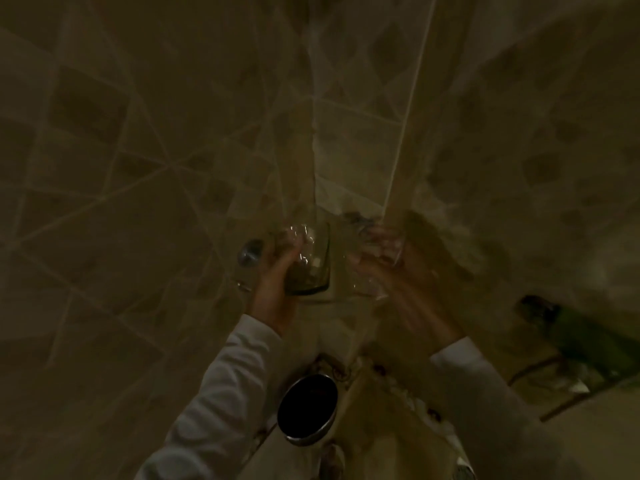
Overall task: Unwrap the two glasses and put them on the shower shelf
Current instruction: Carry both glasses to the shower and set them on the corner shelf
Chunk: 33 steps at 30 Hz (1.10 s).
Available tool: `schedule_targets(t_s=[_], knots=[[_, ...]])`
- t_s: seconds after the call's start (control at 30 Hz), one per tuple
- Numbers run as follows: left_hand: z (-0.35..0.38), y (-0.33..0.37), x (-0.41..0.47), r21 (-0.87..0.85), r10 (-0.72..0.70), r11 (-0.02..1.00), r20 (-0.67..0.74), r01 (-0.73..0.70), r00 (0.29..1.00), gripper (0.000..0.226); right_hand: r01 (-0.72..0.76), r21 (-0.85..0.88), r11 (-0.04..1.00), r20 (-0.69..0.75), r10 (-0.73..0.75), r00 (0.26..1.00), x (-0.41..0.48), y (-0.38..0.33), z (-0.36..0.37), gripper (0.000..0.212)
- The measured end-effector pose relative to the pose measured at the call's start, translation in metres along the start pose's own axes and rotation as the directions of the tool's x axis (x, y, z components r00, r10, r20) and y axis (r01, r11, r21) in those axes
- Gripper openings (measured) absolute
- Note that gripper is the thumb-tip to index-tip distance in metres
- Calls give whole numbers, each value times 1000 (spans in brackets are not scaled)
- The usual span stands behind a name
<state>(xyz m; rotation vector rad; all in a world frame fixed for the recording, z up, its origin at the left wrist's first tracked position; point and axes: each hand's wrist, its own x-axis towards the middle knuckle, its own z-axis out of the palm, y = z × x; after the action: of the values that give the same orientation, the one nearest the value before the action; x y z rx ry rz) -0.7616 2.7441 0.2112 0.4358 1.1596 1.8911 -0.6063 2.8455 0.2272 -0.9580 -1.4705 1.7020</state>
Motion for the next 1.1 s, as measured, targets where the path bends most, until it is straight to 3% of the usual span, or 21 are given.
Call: schedule_targets(t_s=[0.07,0.27,0.4,0.5,0.63,0.9,1.1], knots=[[-7,9,17,192,108,977,-51,-96,993,73,75,-69,995,-30,-77,997,19,5,9,52],[-19,13,55,440,313,849,26,-292,950,84,109,-199,974,-33,-118,992,68,13,30,56],[-23,4,71,568,345,777,-23,-271,939,99,117,-266,957,-37,-131,991,84,22,31,72],[-20,-2,76,674,407,684,-33,-280,913,105,115,-287,951,-68,-140,988,99,29,29,67],[-11,-4,75,709,475,639,-57,-300,878,98,129,-309,942,-99,-167,981,109,35,25,66],[-16,-13,63,742,564,588,-91,-321,821,96,216,-362,907,-27,-242,970,100,40,21,95],[-13,-11,56,807,549,542,-130,-234,826,96,262,-378,888,20,-275,961,89,36,19,94]])
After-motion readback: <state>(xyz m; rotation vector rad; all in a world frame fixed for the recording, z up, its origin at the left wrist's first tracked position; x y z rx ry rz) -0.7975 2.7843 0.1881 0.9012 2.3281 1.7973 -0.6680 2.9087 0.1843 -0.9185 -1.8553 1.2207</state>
